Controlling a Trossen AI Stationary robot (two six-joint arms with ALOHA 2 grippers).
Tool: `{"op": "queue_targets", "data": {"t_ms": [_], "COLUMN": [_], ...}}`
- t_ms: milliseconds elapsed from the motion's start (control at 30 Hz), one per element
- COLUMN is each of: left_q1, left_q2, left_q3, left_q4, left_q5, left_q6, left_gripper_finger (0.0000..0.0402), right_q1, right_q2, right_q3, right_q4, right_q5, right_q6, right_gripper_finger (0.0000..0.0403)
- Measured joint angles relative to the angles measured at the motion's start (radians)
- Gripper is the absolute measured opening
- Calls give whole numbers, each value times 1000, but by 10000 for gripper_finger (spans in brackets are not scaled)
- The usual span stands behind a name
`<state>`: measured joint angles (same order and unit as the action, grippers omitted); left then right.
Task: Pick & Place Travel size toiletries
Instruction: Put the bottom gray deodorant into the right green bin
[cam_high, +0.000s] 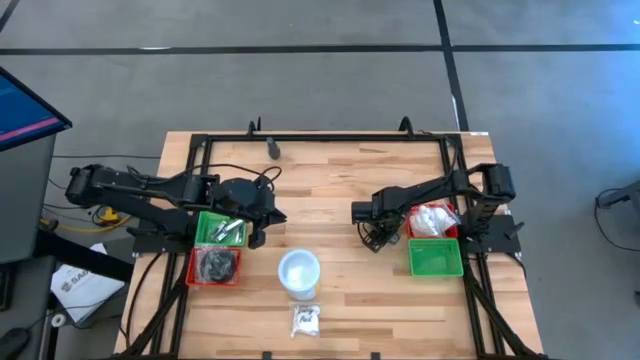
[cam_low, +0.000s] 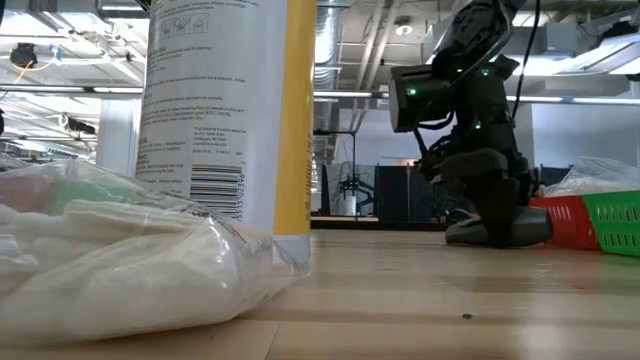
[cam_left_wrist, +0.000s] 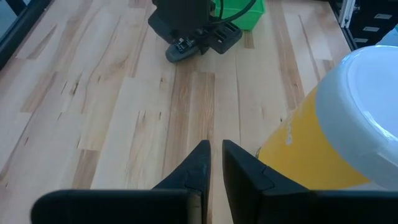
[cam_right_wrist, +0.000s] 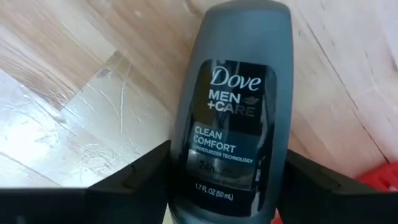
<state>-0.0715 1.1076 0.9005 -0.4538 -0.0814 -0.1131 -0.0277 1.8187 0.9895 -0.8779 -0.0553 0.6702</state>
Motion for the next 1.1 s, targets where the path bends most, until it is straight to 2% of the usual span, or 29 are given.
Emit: {"op": "queue_targets", "data": {"t_ms": [100, 367, 667, 1100], "left_q1": [0, 0, 0, 0], "left_q2": [0, 0, 0, 0], "left_q3": [0, 0, 0, 0], "left_q4": [0, 1, 8, 7], "left_q5": [0, 0, 0, 0], "left_q6": [0, 0, 0, 2], "left_gripper_finger": [35, 35, 35, 35], "right_q1": [2, 9, 40, 178], "right_q2": [-24, -32, -29, -42], "right_q3": [-1, 0, 94, 197], "right_q4": [5, 10, -75, -274], "right_q5": [4, 6, 10, 1], "right_q6": [5, 15, -15, 40], "right_gripper_finger": [201, 201, 201, 201]}}
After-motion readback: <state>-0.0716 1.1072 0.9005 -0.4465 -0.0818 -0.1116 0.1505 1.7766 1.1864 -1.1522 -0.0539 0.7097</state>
